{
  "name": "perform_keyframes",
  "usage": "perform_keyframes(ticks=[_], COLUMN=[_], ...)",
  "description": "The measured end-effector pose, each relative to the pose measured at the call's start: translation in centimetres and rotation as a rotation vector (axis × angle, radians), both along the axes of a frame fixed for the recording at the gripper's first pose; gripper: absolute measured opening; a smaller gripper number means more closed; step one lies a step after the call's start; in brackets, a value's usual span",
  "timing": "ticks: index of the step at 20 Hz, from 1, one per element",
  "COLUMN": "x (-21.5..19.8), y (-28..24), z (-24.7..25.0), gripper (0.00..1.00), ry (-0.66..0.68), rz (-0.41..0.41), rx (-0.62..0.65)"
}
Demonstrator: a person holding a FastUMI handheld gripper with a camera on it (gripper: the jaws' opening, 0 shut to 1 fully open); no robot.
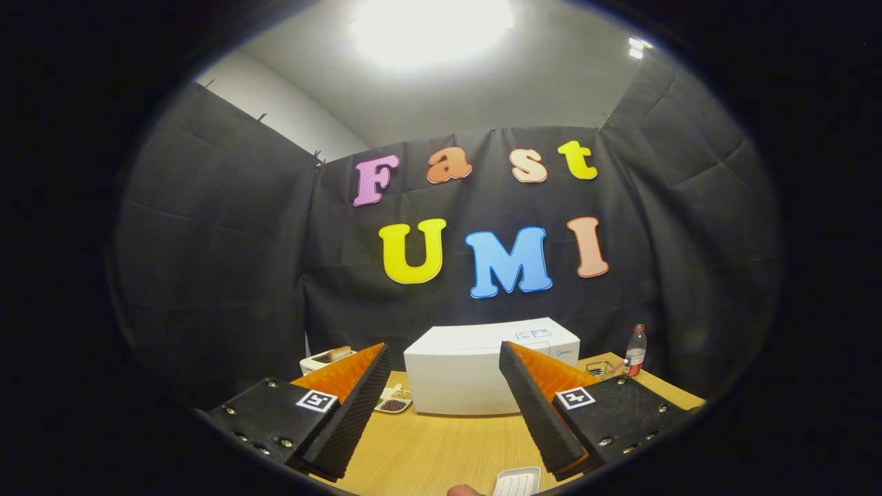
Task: Open the microwave, put the food inside, and close the microwave door.
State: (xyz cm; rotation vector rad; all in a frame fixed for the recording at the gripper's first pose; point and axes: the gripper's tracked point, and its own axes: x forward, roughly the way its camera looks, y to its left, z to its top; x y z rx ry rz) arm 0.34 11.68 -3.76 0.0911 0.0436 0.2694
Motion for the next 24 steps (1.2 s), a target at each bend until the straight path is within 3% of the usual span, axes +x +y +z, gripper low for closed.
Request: perform_keyframes(ticks=[24], x=[0.6], y=[0.6], z=[0.0], gripper=[0.99], ry=[-0.009], rz=[-0.014], rx=[0.009])
